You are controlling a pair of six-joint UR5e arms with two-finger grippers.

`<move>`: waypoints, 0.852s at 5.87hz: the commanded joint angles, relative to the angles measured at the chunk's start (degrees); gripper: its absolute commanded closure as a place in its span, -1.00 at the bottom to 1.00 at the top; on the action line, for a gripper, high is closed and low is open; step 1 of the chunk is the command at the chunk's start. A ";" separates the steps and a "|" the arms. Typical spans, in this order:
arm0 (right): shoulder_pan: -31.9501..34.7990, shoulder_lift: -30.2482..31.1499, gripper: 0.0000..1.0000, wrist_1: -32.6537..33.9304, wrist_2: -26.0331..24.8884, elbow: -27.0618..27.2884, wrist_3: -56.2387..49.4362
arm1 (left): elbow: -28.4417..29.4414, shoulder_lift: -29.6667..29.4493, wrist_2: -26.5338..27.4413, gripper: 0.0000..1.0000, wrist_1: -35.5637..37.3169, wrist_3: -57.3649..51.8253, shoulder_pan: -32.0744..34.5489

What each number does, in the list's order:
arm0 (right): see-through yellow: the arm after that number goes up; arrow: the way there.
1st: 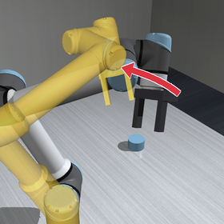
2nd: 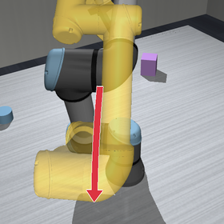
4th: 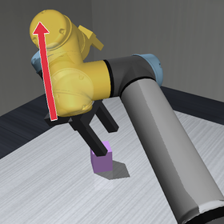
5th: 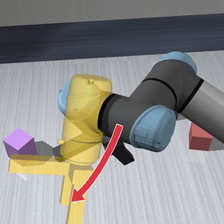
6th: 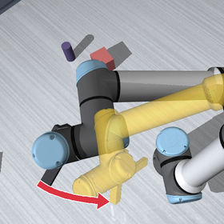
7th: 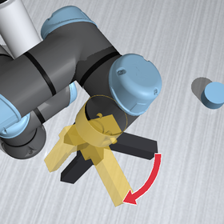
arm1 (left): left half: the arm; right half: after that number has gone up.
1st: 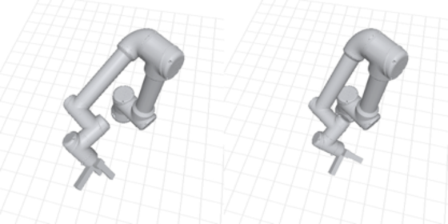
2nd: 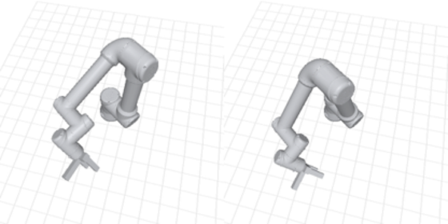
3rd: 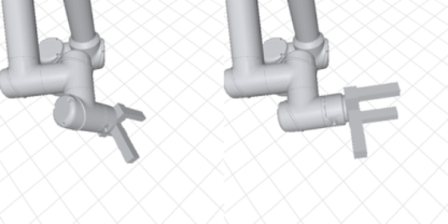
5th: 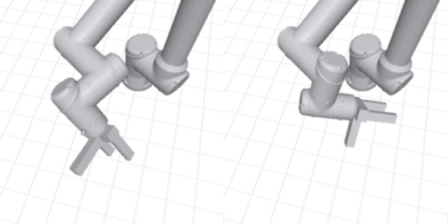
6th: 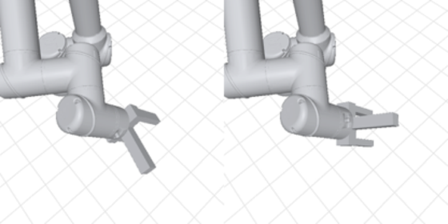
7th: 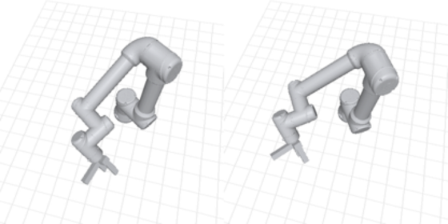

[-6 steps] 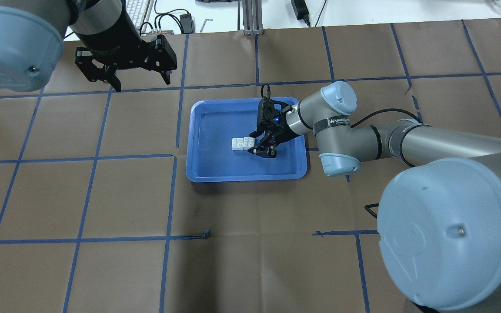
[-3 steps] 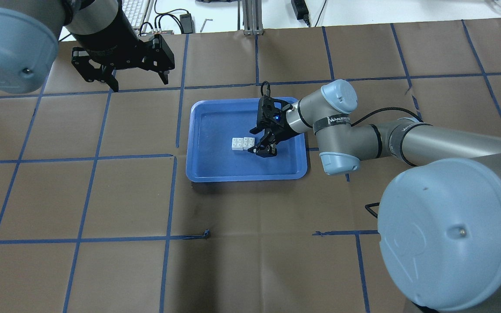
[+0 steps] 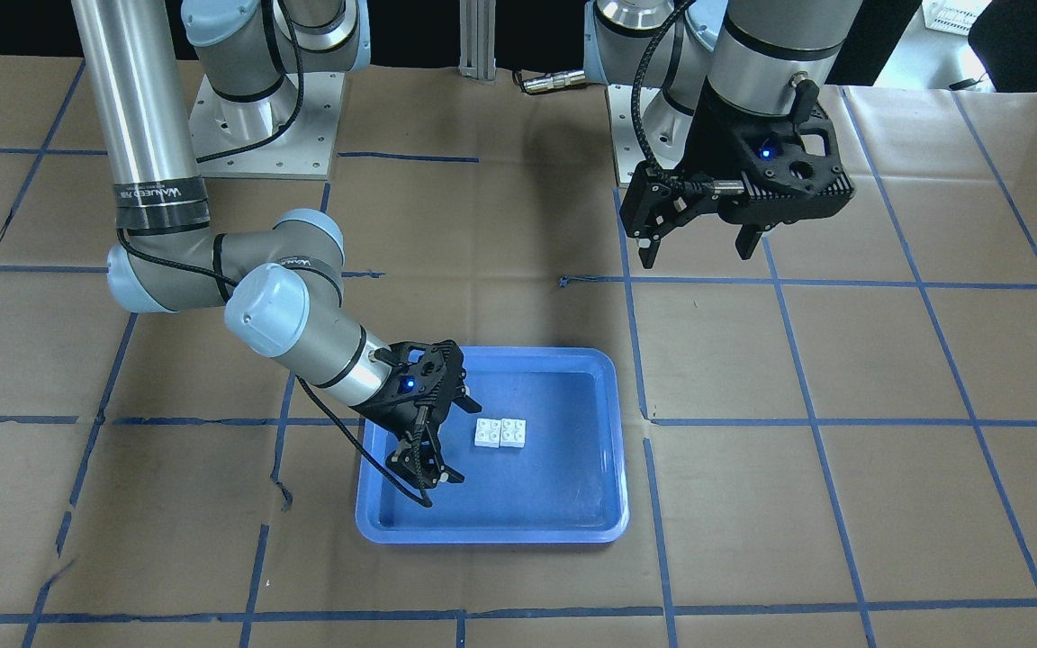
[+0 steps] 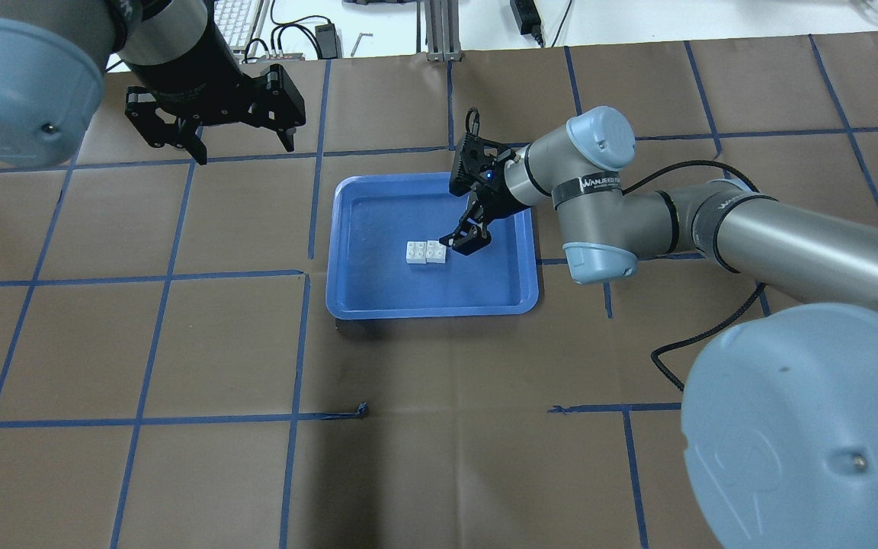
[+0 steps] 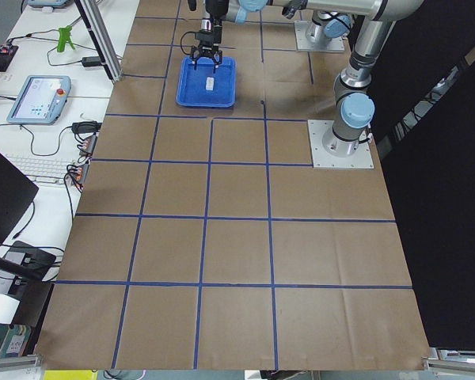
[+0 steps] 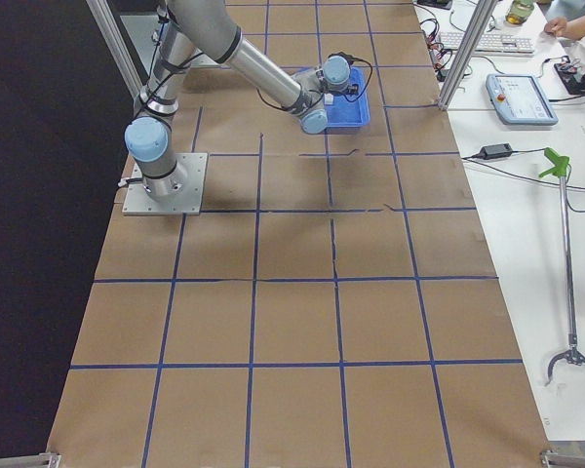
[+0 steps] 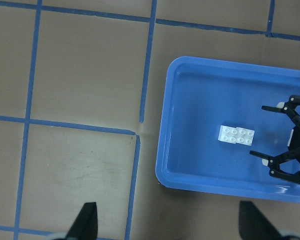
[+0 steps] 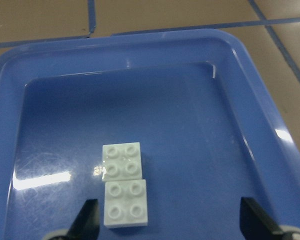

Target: Assemble white blocks and place on blue tray

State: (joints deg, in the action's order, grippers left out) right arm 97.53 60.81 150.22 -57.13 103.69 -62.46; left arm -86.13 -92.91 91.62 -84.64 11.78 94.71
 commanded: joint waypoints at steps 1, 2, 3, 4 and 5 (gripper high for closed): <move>-1.36 7.88 -1.00 -18.09 -9.43 -5.56 9.66 | 0.09 -0.08 0.05 -0.99 0.00 0.00 -0.05; -1.98 9.49 -1.00 -27.51 -13.14 -10.30 15.81 | 0.09 0.27 0.14 -0.99 -0.17 0.00 0.12; -3.21 11.07 -1.00 -36.92 -19.18 -14.26 20.66 | -0.09 -0.07 0.14 -0.99 0.00 0.00 0.13; -5.39 13.87 -1.00 -45.45 -22.46 -16.22 25.41 | -0.18 -0.16 0.14 -0.99 0.00 0.00 0.13; -8.55 17.20 -1.00 -54.67 -25.28 -17.11 32.85 | -0.18 0.10 0.14 -0.99 0.00 0.00 0.13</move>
State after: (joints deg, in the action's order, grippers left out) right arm 91.70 74.96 104.52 -79.29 87.97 -36.16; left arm -86.27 -92.93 91.75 -84.65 11.78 94.83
